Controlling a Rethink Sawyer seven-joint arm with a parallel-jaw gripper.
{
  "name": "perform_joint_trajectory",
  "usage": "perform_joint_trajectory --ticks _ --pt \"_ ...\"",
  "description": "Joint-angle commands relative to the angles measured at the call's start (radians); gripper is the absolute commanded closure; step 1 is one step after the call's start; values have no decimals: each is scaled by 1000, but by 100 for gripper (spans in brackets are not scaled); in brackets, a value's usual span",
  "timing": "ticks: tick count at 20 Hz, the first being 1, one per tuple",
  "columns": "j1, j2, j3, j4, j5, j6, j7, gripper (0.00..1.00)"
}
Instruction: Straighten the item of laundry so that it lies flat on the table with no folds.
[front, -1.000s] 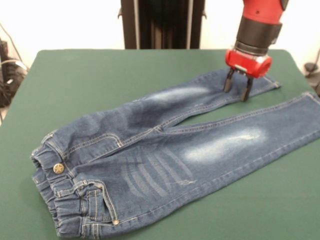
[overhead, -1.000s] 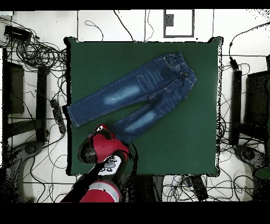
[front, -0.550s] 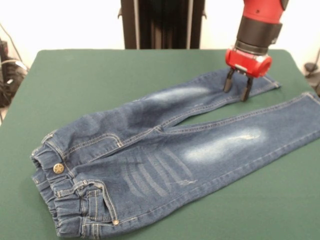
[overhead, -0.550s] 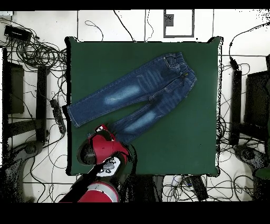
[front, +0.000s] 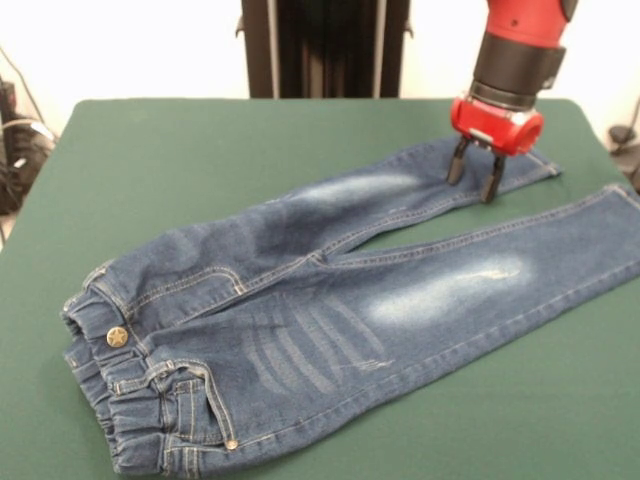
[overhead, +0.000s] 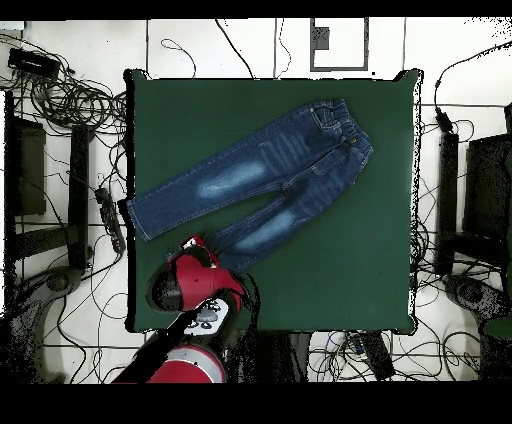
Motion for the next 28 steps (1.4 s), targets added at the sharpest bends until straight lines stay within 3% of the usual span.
perform_joint_trajectory --ticks 1,28 --pt "81 146 273 52 96 -23 224 0" --pt "128 112 315 101 228 -5 213 0"
